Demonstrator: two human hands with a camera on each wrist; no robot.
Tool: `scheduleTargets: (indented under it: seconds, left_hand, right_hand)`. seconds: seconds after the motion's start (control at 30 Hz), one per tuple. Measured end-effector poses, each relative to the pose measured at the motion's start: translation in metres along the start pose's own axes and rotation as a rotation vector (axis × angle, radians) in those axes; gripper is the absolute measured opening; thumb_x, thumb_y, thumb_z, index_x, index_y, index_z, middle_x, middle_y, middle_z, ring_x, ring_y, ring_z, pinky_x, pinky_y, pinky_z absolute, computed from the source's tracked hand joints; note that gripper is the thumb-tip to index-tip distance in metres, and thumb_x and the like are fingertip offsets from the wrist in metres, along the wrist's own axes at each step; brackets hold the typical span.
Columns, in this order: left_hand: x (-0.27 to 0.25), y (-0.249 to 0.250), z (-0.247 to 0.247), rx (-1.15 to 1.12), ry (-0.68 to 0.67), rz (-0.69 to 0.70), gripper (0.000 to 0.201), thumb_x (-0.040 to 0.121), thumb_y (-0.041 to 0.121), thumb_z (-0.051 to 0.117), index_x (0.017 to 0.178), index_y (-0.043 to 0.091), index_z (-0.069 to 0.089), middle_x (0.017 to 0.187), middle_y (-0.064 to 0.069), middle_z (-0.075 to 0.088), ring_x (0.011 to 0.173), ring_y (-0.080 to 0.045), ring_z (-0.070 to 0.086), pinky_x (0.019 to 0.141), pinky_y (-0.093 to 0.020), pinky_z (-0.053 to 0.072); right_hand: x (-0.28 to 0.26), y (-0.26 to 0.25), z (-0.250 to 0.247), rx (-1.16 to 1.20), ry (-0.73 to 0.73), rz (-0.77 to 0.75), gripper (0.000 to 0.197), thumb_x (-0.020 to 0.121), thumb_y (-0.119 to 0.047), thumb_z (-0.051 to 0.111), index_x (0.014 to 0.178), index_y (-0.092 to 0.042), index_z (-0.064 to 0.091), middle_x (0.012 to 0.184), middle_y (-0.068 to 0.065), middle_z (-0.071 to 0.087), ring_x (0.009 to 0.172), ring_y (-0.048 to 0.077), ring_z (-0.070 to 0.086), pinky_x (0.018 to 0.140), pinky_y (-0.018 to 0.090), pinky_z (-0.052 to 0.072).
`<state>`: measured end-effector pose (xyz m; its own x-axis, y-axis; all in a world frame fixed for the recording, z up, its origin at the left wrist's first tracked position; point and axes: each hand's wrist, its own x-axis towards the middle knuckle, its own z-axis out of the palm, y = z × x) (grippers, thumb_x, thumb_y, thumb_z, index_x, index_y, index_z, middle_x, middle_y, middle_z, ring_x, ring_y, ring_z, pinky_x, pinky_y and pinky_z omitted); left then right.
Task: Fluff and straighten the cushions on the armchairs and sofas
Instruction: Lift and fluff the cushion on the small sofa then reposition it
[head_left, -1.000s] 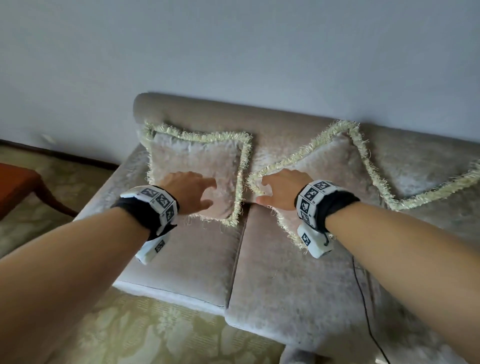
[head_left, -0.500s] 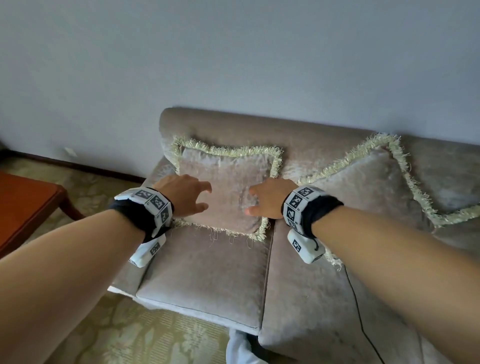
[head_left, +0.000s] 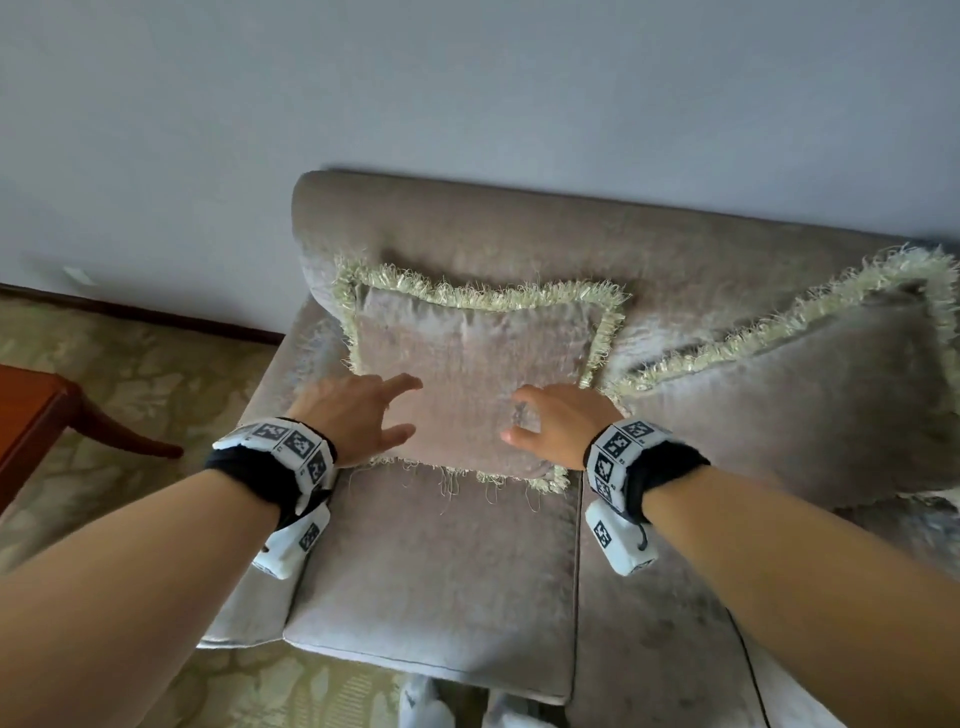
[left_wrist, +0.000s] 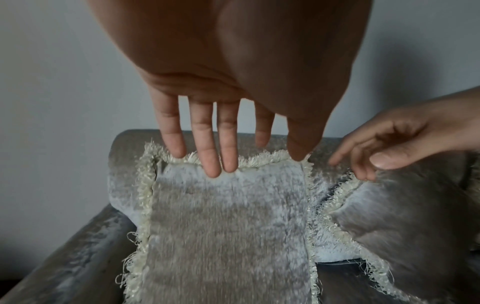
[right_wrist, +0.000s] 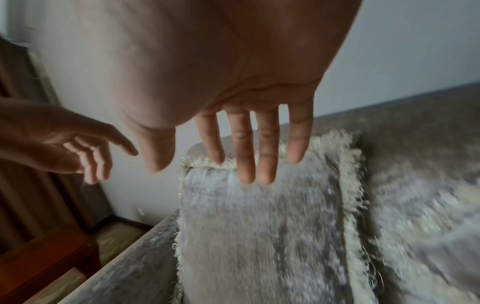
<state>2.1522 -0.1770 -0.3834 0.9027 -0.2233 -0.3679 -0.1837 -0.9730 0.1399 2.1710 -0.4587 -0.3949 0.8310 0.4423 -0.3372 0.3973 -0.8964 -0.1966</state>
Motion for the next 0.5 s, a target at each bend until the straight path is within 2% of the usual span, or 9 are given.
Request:
scheduleTargets:
  seconds: [0.1,0.13,0.2,0.23,0.27,0.37,0.43,0.5]
  left_hand:
    - [0.031,-0.031,0.025,-0.052,0.085,0.035,0.067,0.089,0.072,0.046,0.150,0.056,0.021,0.115,0.006,0.067,0.092,-0.018,0.066,0.080,-0.043,0.058]
    - [0.042,-0.041,0.035,-0.068,0.112,0.037,0.069,0.089,0.074,0.044,0.151,0.058,0.018,0.114,0.005,0.066,0.088,-0.018,0.065,0.077,-0.042,0.059]
    - [0.064,-0.063,0.058,-0.088,0.173,0.035,0.074,0.088,0.076,0.042,0.154,0.057,0.012,0.114,0.003,0.065,0.083,-0.019,0.065,0.070,-0.040,0.059]
    - [0.077,-0.075,0.070,-0.104,0.205,0.033,0.077,0.088,0.077,0.043,0.154,0.057,0.011,0.118,0.001,0.063,0.083,-0.020,0.065,0.068,-0.041,0.060]
    - [0.088,-0.086,0.082,-0.132,0.235,0.027,0.079,0.087,0.077,0.045,0.155,0.056,0.011,0.124,-0.001,0.060,0.084,-0.022,0.065,0.067,-0.042,0.060]
    - [0.121,-0.116,0.124,-0.237,0.322,-0.028,0.085,0.080,0.073,0.058,0.155,0.053,0.023,0.140,-0.005,0.044,0.097,-0.024,0.065,0.067,-0.050,0.062]
    - [0.143,-0.135,0.152,-0.301,0.372,-0.074,0.091,0.075,0.063,0.074,0.153,0.046,0.032,0.146,-0.008,0.036,0.113,-0.030,0.062,0.070,-0.055,0.061]
    - [0.164,-0.151,0.184,-0.331,0.423,-0.060,0.098,0.067,0.052,0.086,0.152,0.039,0.037,0.150,-0.014,0.031,0.120,-0.036,0.058,0.073,-0.059,0.060]
  right_hand:
    - [0.031,0.013,0.036,0.135,0.094,0.108,0.078,0.089,-0.078,0.041,0.154,-0.038,0.025,0.120,-0.001,0.057,0.090,0.016,0.065,0.068,0.030,0.058]
    - [0.041,0.018,0.053,0.226,0.115,0.131,0.083,0.084,-0.085,0.038,0.154,-0.048,0.016,0.130,0.001,0.052,0.099,0.018,0.065,0.072,0.033,0.059]
    - [0.061,0.031,0.088,0.388,0.184,0.177,0.086,0.077,-0.094,0.036,0.149,-0.064,0.001,0.150,0.006,0.040,0.123,0.027,0.057,0.087,0.047,0.058]
    - [0.068,0.037,0.100,0.428,0.225,0.229,0.086,0.076,-0.094,0.038,0.148,-0.066,-0.001,0.155,0.007,0.035,0.130,0.029,0.051,0.091,0.051,0.055]
    - [0.073,0.042,0.111,0.450,0.270,0.290,0.087,0.078,-0.091,0.040,0.150,-0.065,0.000,0.156,0.006,0.033,0.134,0.027,0.047,0.093,0.052,0.054]
    - [0.082,0.053,0.136,0.409,0.428,0.445,0.086,0.083,-0.081,0.046,0.155,-0.055,0.007,0.149,0.007,0.032,0.130,0.024,0.042,0.092,0.042,0.052]
    - [0.096,0.061,0.159,0.443,0.527,0.485,0.090,0.080,-0.082,0.049,0.156,-0.052,0.010,0.151,0.007,0.026,0.135,0.026,0.035,0.097,0.045,0.050]
    - [0.118,0.073,0.189,0.486,0.620,0.492,0.094,0.075,-0.083,0.050,0.155,-0.053,0.010,0.154,0.005,0.018,0.140,0.026,0.029,0.103,0.045,0.044]
